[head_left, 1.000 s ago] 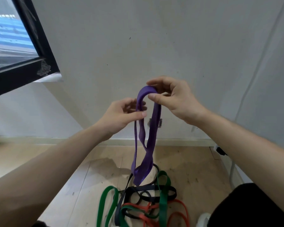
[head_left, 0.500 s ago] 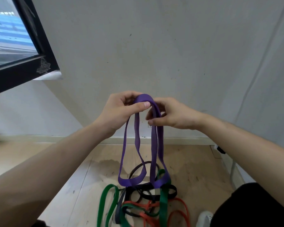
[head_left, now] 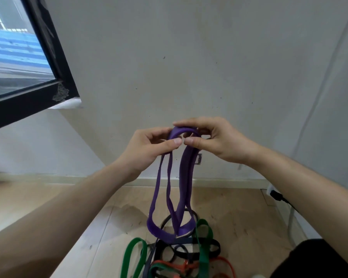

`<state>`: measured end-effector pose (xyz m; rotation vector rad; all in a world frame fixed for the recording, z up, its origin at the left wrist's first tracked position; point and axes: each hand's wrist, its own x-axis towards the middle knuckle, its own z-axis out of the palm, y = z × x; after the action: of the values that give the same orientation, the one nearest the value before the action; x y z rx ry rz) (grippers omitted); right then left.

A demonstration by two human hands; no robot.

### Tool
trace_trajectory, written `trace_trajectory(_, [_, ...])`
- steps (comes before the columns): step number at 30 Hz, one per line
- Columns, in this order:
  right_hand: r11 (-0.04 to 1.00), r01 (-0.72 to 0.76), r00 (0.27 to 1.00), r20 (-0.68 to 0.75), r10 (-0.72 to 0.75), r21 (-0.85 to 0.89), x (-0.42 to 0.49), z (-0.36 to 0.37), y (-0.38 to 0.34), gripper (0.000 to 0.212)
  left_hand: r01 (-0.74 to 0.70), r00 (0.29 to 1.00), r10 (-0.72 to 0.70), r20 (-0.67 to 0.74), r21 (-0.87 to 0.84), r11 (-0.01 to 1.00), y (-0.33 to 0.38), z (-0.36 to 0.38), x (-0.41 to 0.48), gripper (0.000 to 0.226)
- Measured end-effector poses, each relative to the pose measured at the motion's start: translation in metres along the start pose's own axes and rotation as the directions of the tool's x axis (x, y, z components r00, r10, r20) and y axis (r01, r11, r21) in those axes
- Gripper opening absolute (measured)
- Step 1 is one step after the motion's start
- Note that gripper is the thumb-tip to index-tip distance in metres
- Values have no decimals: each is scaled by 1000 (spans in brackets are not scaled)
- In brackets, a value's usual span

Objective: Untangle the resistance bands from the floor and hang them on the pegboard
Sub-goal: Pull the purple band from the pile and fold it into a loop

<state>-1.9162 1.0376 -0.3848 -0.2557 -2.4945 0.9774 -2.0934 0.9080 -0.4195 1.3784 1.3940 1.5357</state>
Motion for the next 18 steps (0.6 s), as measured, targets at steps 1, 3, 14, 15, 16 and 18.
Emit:
trace_trajectory(1, [1000, 4, 1000, -1, -4, -11, 0, -1, -1, 39, 6, 1000, -6, 11, 2, 1000, 0, 0, -1, 32])
trace_trajectory(3, [1000, 10, 1000, -20, -10, -24, 0, -1, -1, 33, 15, 999, -15, 30, 2, 1000, -1, 2, -2, 33])
trace_trajectory(14, [964, 104, 974, -223, -49, 243, -2, -4, -5, 22, 129, 988, -135, 74, 86, 988, -34, 36, -9, 52])
trace_trajectory(15, [952, 110, 969, -245, -39, 285, -1, -5, -5, 21, 141, 988, -145, 60, 73, 987, -39, 39, -9, 48])
trace_trajectory(16, [939, 117, 962, -272, -26, 324, -1, -6, -5, 21, 148, 988, -151, 42, 61, 987, -43, 41, -9, 44])
trace_trajectory(18, [908, 129, 943, -333, 12, 399, -1, -9, -5, 20, 147, 989, -148, 11, 68, 987, -51, 42, -7, 36])
